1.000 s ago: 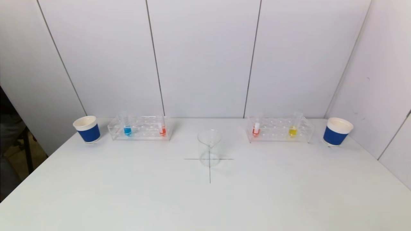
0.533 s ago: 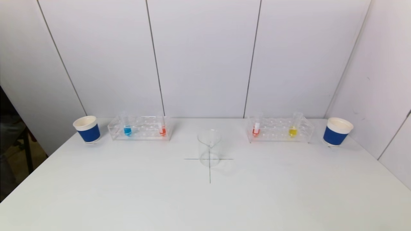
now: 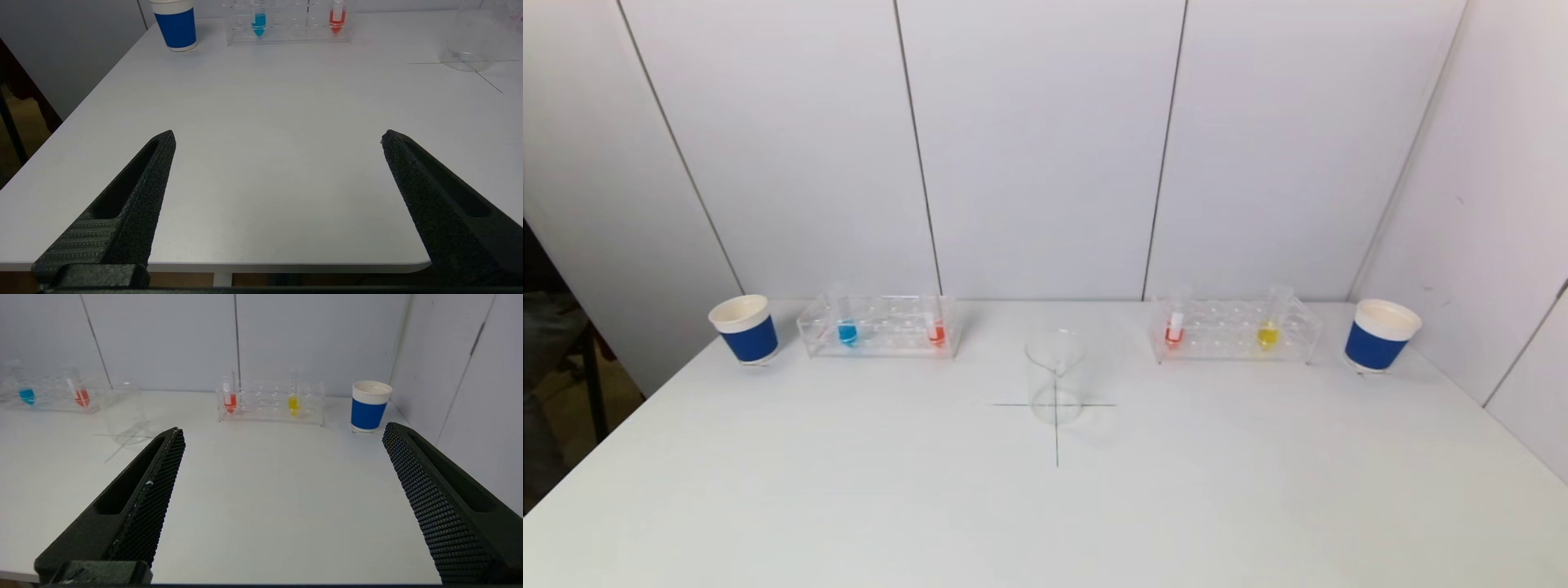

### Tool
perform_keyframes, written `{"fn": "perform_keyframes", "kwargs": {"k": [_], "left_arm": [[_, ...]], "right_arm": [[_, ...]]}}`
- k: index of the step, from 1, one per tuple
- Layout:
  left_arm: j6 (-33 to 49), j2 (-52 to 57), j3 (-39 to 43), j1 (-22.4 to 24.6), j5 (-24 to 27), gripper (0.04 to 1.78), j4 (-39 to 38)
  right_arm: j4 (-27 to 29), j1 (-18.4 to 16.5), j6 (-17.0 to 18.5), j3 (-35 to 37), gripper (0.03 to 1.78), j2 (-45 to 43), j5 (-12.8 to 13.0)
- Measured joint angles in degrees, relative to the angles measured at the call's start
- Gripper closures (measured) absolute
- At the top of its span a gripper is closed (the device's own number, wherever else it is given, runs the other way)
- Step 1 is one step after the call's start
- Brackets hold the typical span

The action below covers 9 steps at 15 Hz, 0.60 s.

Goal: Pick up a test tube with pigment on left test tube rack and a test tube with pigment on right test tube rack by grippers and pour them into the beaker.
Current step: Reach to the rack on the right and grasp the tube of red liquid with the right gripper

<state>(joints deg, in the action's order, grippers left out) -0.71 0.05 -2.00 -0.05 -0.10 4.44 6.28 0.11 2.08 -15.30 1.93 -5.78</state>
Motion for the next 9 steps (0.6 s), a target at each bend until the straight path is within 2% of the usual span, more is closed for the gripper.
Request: {"fn": "perform_keyframes", "kwargs": {"k": [2, 4, 9], "left_arm": [[0.0, 0.0, 0.0, 0.0, 0.0, 0.06, 0.0], [0.0, 0.0, 0.0, 0.0, 0.0, 0.06, 0.0], [0.0, 0.0, 0.0, 0.0, 0.0, 0.06, 0.0]], "right_arm": [[0.2, 0.1, 0.0, -3.7, 0.05, 2.8, -2.9], [-0.3, 0.9, 0.0, -7.6, 0.05, 6.5, -4.3], [-4.5, 7.0, 1.1, -16.4, 0.05, 20.4, -4.7]]}}
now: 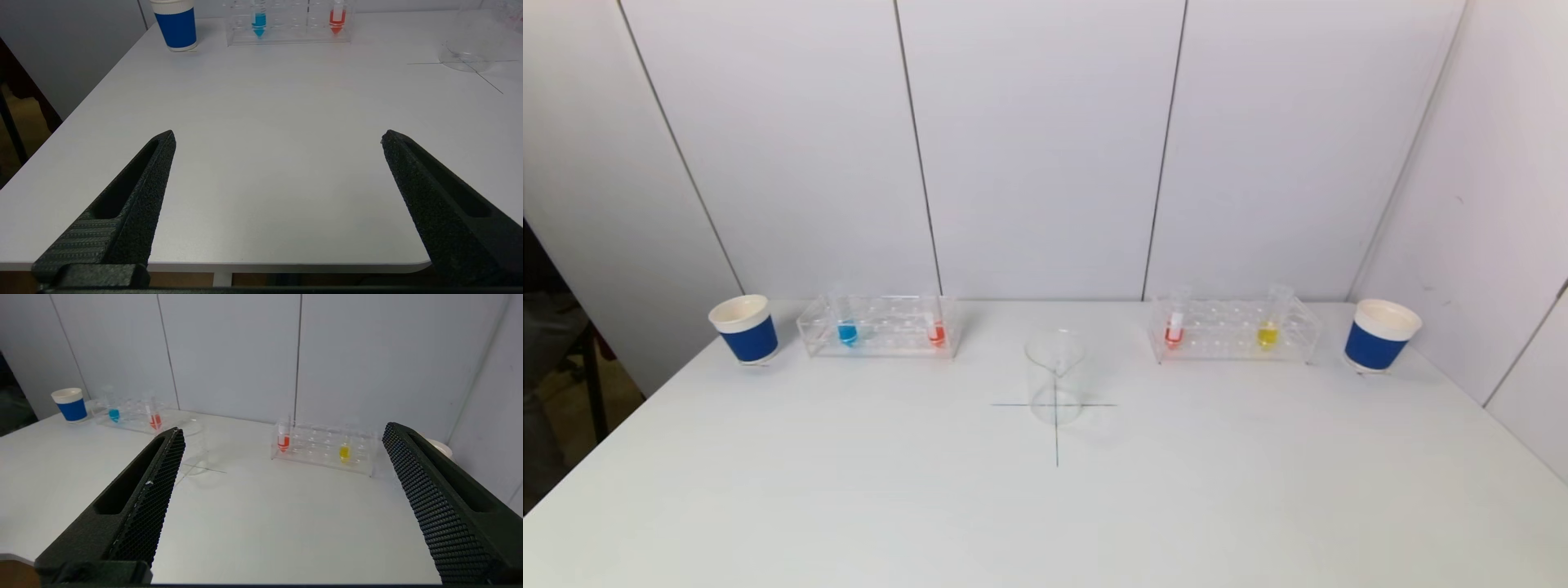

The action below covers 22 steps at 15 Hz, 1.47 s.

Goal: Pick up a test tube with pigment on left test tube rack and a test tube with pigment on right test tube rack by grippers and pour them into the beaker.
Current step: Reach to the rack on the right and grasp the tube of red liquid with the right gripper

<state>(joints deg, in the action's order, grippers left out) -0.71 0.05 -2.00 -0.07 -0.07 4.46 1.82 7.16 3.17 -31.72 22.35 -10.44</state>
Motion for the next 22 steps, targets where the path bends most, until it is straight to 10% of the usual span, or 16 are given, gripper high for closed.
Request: {"fn": "perform_keyframes", "kwargs": {"k": [10, 22], "left_arm": [[0.0, 0.0, 0.0, 0.0, 0.0, 0.06, 0.0], [0.0, 0.0, 0.0, 0.0, 0.0, 0.06, 0.0]], "right_arm": [[-22.9, 1.7, 2.8, -2.1, 0.05, 30.1, -1.6], [-37.7, 3.6, 1.3, -3.5, 0.05, 55.0, 2.4]]}}
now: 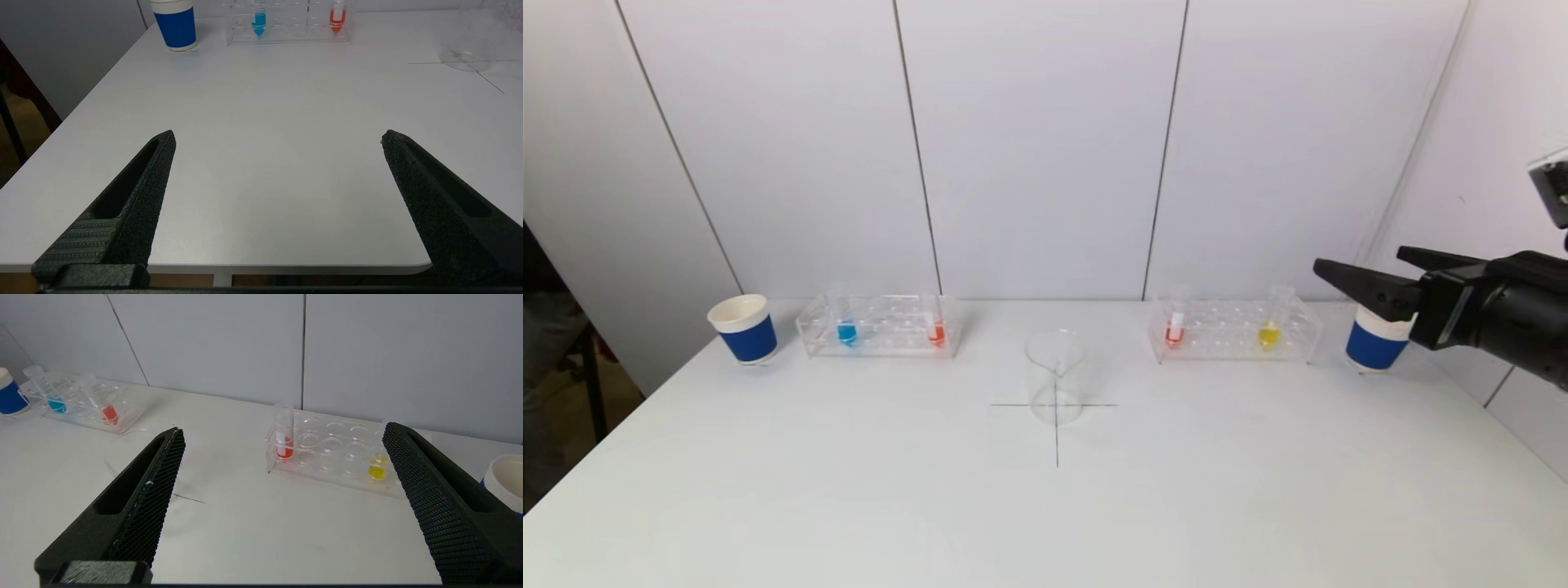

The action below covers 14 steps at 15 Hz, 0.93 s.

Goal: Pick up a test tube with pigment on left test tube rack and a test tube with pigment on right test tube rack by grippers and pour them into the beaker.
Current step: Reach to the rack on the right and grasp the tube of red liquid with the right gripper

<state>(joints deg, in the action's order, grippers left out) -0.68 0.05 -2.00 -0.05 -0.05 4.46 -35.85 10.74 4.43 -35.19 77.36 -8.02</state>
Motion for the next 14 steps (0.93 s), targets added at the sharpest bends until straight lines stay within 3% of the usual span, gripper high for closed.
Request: {"fn": "perform_keyframes", "kwargs": {"k": [6, 11, 14], "left_arm": [[0.0, 0.0, 0.0, 0.0, 0.0, 0.06, 0.0], [0.0, 0.0, 0.0, 0.0, 0.0, 0.06, 0.0], [0.0, 0.0, 0.0, 0.0, 0.0, 0.06, 0.0]], "right_arm": [[-1.2, 3.2, -1.2, -3.3, 0.05, 8.4, 3.1], [-12.0, 5.5, -1.3, -3.4, 0.05, 16.1, 6.7], [-13.8, 6.7, -1.3, -2.9, 0.05, 19.6, 7.8]]}}
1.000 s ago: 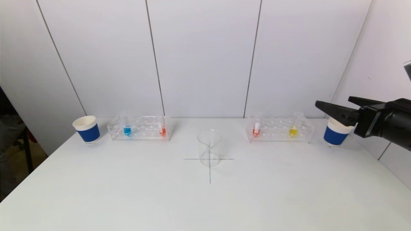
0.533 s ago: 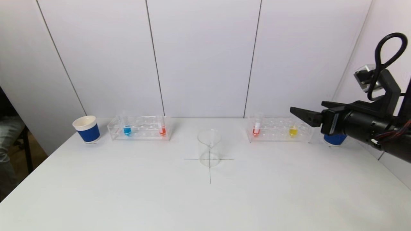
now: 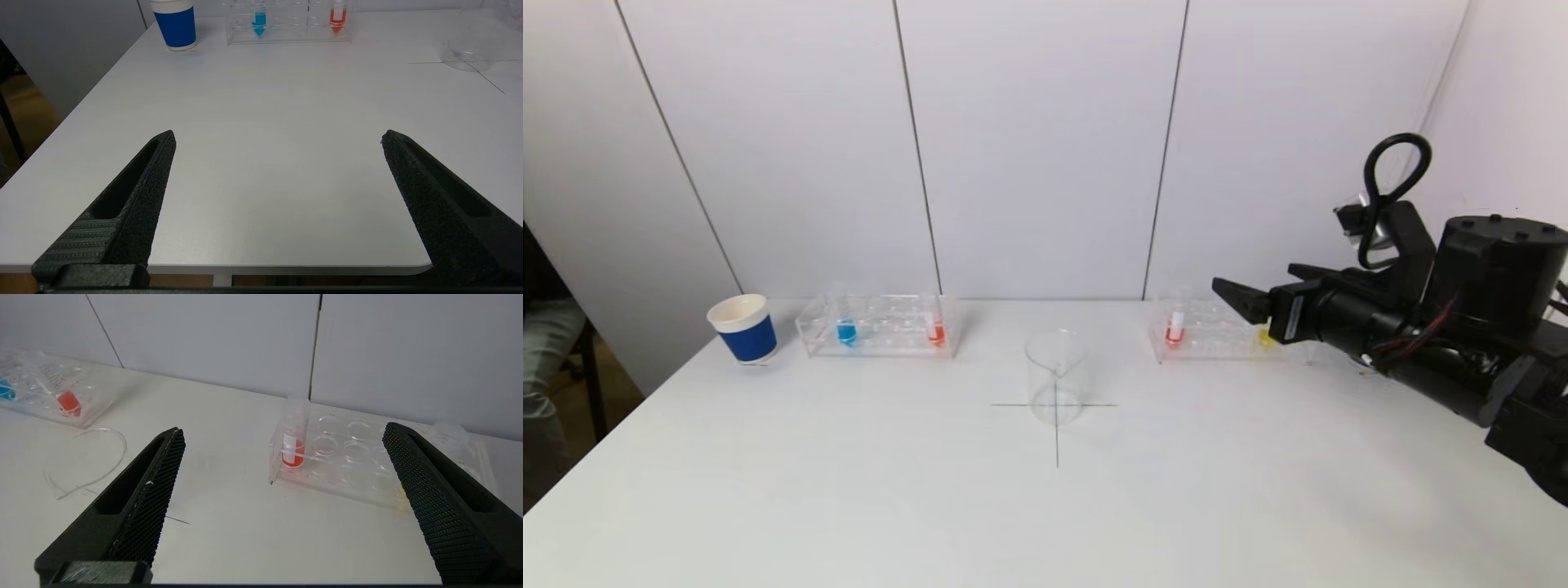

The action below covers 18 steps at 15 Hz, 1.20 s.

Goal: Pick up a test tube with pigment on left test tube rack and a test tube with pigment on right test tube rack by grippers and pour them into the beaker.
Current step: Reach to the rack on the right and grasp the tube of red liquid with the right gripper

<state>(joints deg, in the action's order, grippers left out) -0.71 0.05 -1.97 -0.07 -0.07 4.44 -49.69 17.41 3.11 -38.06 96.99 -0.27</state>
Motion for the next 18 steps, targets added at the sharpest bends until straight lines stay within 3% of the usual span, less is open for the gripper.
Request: {"fn": "perform_keyframes", "kwargs": {"k": [3, 6, 13, 18], "left_arm": [[0.0, 0.0, 0.0, 0.0, 0.0, 0.06, 0.0], [0.0, 0.0, 0.0, 0.0, 0.0, 0.06, 0.0], [0.0, 0.0, 0.0, 0.0, 0.0, 0.06, 0.0], [0.0, 0.0, 0.0, 0.0, 0.0, 0.06, 0.0]], "right_arm": [[-2.4, 0.3, 0.0, 0.0, 0.05, 3.4, 1.3], [-8.5, 0.3, 0.0, -0.5, 0.05, 7.2, 2.6], [-9.3, 0.1, 0.1, -1.4, 0.05, 12.4, 3.0], [-9.6, 0.1, -0.1, -3.8, 0.05, 15.8, 5.2]]}}
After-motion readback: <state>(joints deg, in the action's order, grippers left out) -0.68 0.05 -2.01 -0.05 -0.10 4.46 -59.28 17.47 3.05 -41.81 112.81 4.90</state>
